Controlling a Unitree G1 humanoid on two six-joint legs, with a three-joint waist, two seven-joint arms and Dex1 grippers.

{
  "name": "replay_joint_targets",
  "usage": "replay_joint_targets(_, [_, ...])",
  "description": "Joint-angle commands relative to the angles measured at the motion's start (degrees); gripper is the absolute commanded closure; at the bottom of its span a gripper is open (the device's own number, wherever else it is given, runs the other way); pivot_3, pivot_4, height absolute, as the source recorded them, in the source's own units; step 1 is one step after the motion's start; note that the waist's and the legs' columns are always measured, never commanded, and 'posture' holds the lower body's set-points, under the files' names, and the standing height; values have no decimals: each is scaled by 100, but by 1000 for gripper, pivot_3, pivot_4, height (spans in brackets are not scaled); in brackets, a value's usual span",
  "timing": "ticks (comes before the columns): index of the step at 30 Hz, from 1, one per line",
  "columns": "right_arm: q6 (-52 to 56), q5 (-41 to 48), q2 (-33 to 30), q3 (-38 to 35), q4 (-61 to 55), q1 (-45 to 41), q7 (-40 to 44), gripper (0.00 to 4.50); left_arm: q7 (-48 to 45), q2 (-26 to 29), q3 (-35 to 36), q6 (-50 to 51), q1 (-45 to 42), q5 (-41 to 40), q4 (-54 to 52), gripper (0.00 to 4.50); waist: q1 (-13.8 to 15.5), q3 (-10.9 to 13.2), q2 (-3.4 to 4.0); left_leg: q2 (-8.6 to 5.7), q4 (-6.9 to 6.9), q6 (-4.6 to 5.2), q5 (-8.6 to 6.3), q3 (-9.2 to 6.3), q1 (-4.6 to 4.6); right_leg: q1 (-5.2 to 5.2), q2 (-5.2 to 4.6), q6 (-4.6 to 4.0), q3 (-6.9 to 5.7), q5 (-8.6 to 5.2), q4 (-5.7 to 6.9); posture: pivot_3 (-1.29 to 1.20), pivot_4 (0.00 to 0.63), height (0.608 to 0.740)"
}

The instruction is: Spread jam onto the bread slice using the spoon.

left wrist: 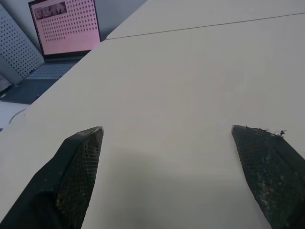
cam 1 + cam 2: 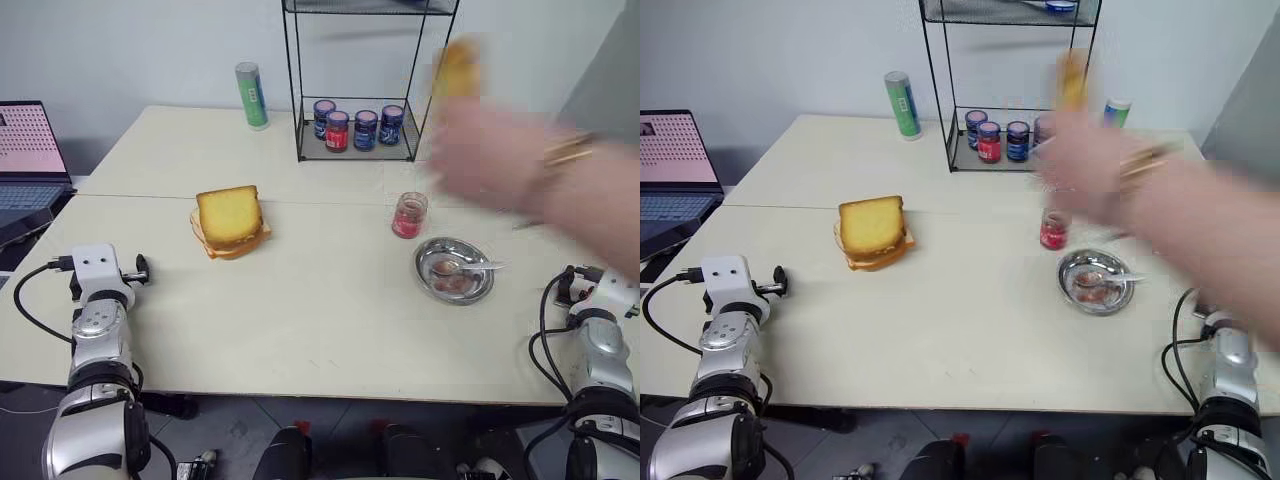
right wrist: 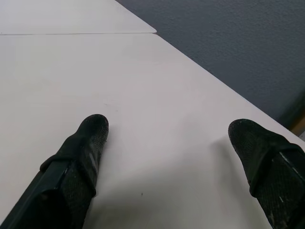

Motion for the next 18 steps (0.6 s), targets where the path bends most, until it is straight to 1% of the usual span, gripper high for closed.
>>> replay_joint_targets(1, [91, 66, -90, -205, 160, 107, -108, 40, 34, 99, 30, 11, 42, 15, -67, 0, 6, 0, 1, 0, 0, 0, 0, 0, 0, 0, 0, 0, 0, 0, 0, 0, 150, 740])
replay_joint_targets(6, [153, 13, -134, -131, -182, 268, 54, 40, -99, 131, 41, 25, -3, -24, -179, 0, 9, -1, 1, 0, 0, 0, 0, 0, 0, 0, 0, 0, 0, 0, 0, 0, 150, 740])
replay_joint_targets(8, [377, -47, -238, -21, -836, 603, 312, 40, -511, 173, 90, 128, 48, -189, -337, 0, 24, 0, 4, 0, 0, 0, 0, -1, 0, 0, 0, 0, -1, 0, 0, 0, 150, 740])
replay_joint_targets(10, [838, 198, -392, 59, -1890, 968, 869, 40, -1222, 298, 182, 313, 157, -500, -815, 0, 39, 6, 13, 0, -1, 0, 0, -3, -7, -4, 0, 0, -3, 0, 1, 0, 150, 740])
replay_joint_targets(12, [1507, 636, -706, 112, -3039, 1271, 1594, 40, -1971, 523, 290, 813, 287, -891, -1421, 0, 15, 14, 26, 4, -2, -1, 0, -2, -24, -22, 0, 0, -1, 0, 2, 0, 150, 740])
replay_joint_targets(14, [2173, 1059, -1012, 121, -3867, 1419, 2139, 40, -2528, 725, 353, 1468, 394, -1230, -1930, 0, -37, 25, 46, 6, 1, -1, 1, 0, -56, -61, 1, -1, 4, 0, 8, 0, 150, 740])
replay_joint_targets(16, [2999, 1760, -1228, 46, -4555, 1373, 2571, 40, -2969, 825, 418, 2305, 462, -1675, -2448, 0, -70, 23, 58, 10, 1, 0, 1, 5, -55, -65, 2, -1, 11, 0, 12, 0, 150, 740])
replay_joint_targets(18, [3768, 2453, -1530, 127, -5245, 1277, 3053, 40, -3355, 882, 392, 3200, 527, -2118, -3099, 0, -84, 21, 69, 16, 0, 1, 1, 6, -47, -60, 11, -1, 12, -1, 12, 0, 150, 740])
